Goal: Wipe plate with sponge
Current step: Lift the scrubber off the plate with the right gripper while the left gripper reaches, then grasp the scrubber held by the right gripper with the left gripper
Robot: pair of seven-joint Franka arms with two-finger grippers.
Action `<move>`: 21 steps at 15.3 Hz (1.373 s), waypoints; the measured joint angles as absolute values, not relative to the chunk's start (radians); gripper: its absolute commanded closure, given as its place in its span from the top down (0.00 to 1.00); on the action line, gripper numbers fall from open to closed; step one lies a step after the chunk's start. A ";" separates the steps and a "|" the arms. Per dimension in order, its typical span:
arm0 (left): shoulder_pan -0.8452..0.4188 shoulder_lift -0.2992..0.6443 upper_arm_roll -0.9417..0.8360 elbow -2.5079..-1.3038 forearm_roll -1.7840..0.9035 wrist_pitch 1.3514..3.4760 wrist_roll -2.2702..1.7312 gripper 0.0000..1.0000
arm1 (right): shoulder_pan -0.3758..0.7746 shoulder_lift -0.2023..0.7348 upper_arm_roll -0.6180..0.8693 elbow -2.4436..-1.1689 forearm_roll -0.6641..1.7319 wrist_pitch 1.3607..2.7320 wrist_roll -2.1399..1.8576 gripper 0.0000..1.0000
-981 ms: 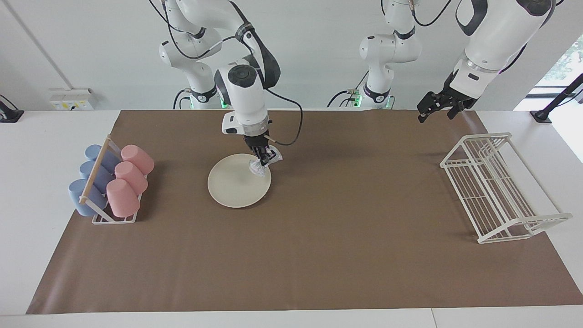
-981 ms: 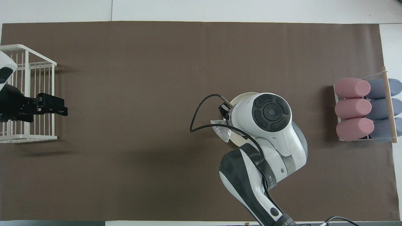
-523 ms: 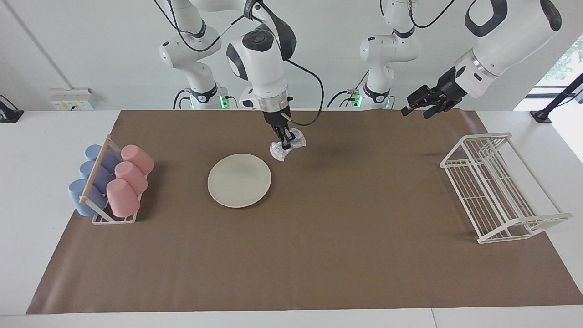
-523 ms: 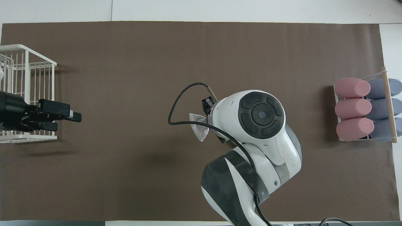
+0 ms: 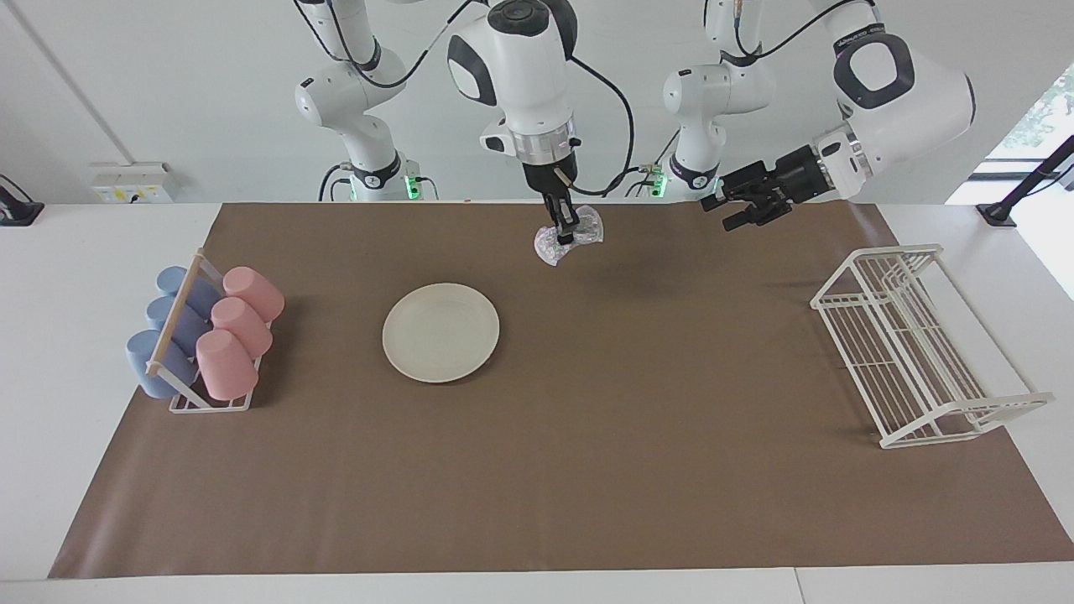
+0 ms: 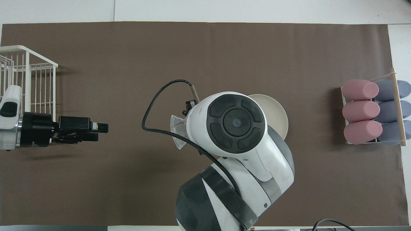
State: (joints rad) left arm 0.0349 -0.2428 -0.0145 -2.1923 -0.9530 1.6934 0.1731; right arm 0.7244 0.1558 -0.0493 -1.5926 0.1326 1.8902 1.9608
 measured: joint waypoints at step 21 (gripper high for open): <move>-0.223 -0.143 -0.039 -2.305 -1.402 1.746 0.469 1.00 | 0.730 0.186 -0.059 -1.548 0.111 1.793 1.983 0.00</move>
State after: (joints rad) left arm -0.2225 -0.1435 -0.0387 -2.3047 -1.4025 1.7458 0.4687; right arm 0.7301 0.1864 -0.0588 -1.5479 0.1114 1.7933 1.9825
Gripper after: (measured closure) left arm 0.000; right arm 0.899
